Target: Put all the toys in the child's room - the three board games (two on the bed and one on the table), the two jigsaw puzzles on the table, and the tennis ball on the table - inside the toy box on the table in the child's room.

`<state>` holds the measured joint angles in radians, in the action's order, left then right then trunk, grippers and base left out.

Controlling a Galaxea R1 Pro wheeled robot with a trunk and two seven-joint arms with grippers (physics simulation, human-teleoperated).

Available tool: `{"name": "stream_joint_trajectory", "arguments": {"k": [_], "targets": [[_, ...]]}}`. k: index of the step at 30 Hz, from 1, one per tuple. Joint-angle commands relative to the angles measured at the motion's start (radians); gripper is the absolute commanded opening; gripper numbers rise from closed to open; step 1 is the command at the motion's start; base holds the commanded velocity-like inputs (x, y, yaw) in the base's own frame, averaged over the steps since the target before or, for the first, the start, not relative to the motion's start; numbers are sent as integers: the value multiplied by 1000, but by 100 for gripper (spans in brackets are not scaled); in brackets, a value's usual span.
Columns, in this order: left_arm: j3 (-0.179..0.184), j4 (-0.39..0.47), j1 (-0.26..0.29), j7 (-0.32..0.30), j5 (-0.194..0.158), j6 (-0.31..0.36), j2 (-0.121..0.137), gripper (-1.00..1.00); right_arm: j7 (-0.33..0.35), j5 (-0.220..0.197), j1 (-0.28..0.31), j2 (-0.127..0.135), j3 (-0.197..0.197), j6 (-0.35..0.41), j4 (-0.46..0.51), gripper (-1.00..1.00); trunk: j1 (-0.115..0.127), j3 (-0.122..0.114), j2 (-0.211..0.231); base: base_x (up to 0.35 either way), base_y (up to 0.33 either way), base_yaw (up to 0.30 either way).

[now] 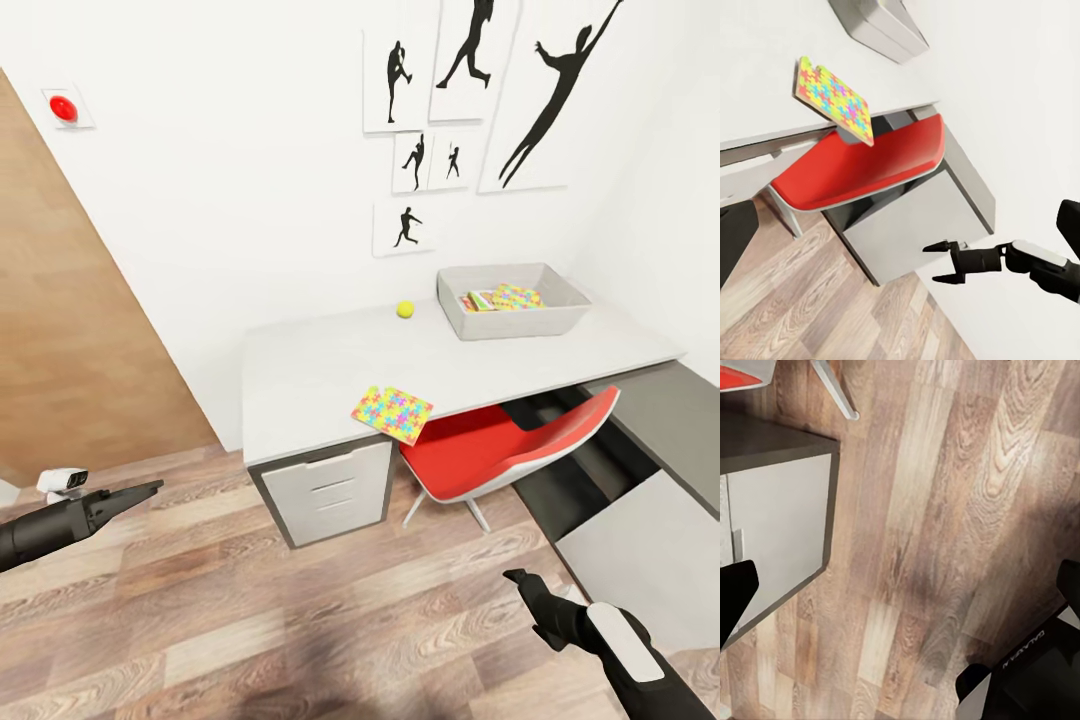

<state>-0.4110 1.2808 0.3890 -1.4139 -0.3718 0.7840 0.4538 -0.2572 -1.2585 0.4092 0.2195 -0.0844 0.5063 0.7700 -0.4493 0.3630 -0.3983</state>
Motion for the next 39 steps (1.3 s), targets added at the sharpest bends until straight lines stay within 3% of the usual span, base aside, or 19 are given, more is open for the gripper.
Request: {"name": "stream_joint_trajectory", "arguments": {"k": [1,16,39], "targets": [[0,0,1,-2,-1,11,0,100,-10,-10,0,0,-1,2,2,100,-1,0,-2,62,0,0],[1,0,1,-2,-1,11,0,100,-9,-10,0,0,6,-58,2,100,-1,-25,-2,210,0,0],[1,0,1,-2,-1,11,0,100,-9,-10,0,0,6,-58,-36,100,-1,-63,-2,10,0,0]]}}
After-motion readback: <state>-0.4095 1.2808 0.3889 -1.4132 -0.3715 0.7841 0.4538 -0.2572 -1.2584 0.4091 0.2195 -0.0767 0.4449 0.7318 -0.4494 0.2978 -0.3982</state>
